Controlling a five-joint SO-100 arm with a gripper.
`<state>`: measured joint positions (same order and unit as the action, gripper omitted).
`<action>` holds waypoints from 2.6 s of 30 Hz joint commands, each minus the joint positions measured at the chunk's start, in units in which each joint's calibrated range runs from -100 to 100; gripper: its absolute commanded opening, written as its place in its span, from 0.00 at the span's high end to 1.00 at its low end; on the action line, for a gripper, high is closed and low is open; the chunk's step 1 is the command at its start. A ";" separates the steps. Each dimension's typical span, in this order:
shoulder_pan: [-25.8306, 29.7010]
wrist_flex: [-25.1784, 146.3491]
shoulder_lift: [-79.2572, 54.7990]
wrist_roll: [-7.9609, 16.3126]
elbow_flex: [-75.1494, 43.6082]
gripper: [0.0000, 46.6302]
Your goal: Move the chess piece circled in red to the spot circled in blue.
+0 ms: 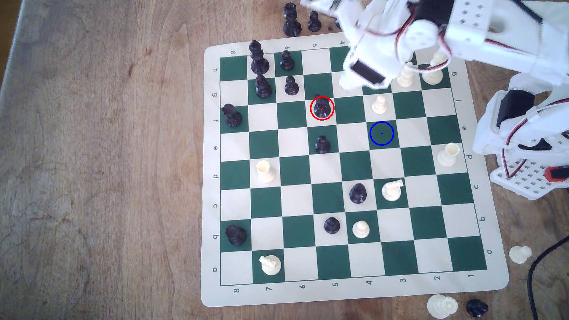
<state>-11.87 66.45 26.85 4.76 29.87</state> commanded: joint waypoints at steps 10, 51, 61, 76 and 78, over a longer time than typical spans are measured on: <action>-1.15 -8.06 -9.79 1.71 -5.30 0.66; 1.74 -16.33 -22.86 1.95 -8.38 0.77; 1.59 -16.82 -23.88 1.76 -8.02 0.77; 2.14 -17.97 -24.99 1.76 -7.93 0.99; 2.21 -17.97 -24.48 1.76 -7.93 0.99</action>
<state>-10.40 49.00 0.88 6.86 26.98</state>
